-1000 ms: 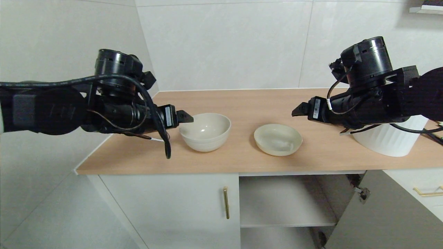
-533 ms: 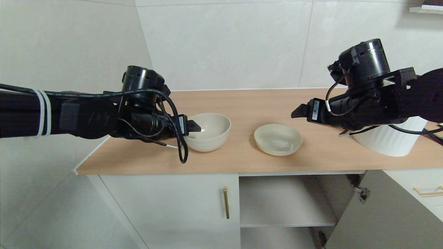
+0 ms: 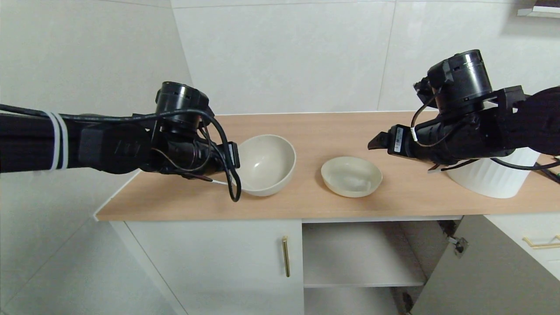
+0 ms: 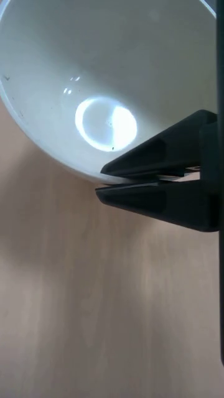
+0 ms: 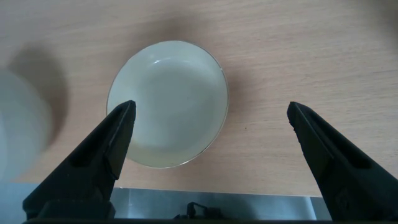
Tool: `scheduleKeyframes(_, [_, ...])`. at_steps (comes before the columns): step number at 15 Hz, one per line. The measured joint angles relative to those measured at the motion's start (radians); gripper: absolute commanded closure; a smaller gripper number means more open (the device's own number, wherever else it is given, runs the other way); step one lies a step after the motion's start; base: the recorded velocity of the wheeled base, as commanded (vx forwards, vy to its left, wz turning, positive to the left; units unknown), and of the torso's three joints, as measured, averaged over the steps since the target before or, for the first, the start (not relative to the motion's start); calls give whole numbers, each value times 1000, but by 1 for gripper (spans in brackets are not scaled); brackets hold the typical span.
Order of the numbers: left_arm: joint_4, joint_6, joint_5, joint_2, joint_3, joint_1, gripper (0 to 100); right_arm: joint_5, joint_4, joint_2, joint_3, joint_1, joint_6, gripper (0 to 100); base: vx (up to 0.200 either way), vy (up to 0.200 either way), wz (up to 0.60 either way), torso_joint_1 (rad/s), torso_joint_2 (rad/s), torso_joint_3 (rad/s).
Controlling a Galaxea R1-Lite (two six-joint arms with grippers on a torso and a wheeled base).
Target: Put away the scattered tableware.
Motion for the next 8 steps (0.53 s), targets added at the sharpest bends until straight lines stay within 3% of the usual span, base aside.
scheduleKeyframes(8, [-5,-11,-27,-227,74,-32,100,-58,1,140,-26,-2,-3,0,0,0,0,0,0,0])
